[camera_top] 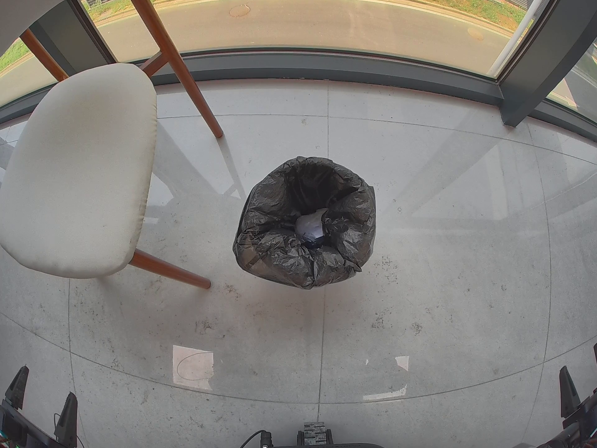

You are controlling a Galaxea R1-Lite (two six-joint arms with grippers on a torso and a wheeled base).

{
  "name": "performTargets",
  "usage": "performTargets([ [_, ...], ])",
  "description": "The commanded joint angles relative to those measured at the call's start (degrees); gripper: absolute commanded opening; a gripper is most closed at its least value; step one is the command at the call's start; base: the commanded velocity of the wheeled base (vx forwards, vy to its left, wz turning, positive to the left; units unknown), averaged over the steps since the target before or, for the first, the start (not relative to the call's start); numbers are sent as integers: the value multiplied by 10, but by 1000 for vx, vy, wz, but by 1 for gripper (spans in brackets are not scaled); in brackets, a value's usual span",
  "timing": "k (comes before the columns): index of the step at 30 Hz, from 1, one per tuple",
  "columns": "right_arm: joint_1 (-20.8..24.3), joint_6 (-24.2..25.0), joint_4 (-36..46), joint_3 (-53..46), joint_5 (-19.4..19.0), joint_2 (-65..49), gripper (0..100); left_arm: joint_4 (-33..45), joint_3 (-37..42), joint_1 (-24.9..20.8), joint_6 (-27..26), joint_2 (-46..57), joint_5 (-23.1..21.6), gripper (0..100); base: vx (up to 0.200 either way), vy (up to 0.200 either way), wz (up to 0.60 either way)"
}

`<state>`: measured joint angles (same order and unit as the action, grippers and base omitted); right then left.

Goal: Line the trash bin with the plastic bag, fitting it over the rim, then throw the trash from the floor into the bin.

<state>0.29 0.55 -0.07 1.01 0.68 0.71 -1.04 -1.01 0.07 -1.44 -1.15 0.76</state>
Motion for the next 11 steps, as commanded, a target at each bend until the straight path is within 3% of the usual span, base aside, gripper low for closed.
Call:
performTargets([
  [1,0,-4,2,-10,-2,0,100,15,9,5,-10,8,-42,100,0,0,0],
  [11,0,-3,2,-10,-2,0,100,15,9,5,-7,8,-40,100,0,0,0],
])
